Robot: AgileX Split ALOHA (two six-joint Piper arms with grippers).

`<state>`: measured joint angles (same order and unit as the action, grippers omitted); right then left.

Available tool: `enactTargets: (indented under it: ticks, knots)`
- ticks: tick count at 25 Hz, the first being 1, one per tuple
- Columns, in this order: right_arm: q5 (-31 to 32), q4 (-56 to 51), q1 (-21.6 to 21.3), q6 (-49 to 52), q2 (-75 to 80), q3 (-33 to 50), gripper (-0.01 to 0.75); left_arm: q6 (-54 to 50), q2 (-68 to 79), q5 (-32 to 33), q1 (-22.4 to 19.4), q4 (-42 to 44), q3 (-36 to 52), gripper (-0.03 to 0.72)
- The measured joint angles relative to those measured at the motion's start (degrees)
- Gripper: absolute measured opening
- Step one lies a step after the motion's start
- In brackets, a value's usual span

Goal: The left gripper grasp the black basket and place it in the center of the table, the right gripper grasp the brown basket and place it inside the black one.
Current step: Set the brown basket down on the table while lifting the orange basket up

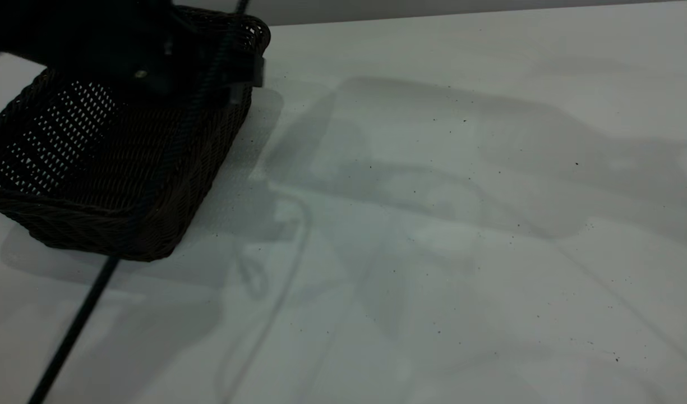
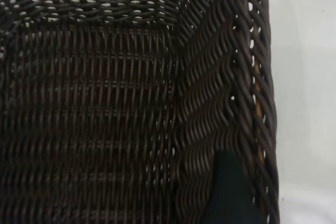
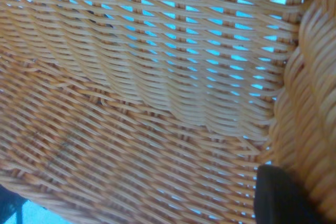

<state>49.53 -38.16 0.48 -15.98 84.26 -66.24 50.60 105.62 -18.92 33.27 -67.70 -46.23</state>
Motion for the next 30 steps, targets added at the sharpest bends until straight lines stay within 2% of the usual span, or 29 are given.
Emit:
enactTargets:
  ticks: [8,19,22,26,30]
  knots:
    - [-0.5,1.6,0.0,0.0,0.0,0.0,0.099,4.0,2.6,-2.4,0.0,-4.5,-1.3,0.387]
    - [-0.5,1.4,0.0,0.0,0.0,0.1,0.099,4.5,7.9,-0.7,0.0,-5.8,-1.3,0.370]
    - [-0.5,1.4,0.0,0.0,0.0,0.1,0.099,4.5,8.0,0.1,0.0,-5.6,-1.3,0.305]
    - [-1.4,1.3,0.0,0.0,0.0,0.1,0.099,7.1,8.0,1.7,0.0,-5.3,-1.3,0.120]
    - [-1.8,1.3,0.0,0.0,0.0,0.1,0.099,12.8,7.8,4.6,0.0,-5.1,-1.3,0.115]
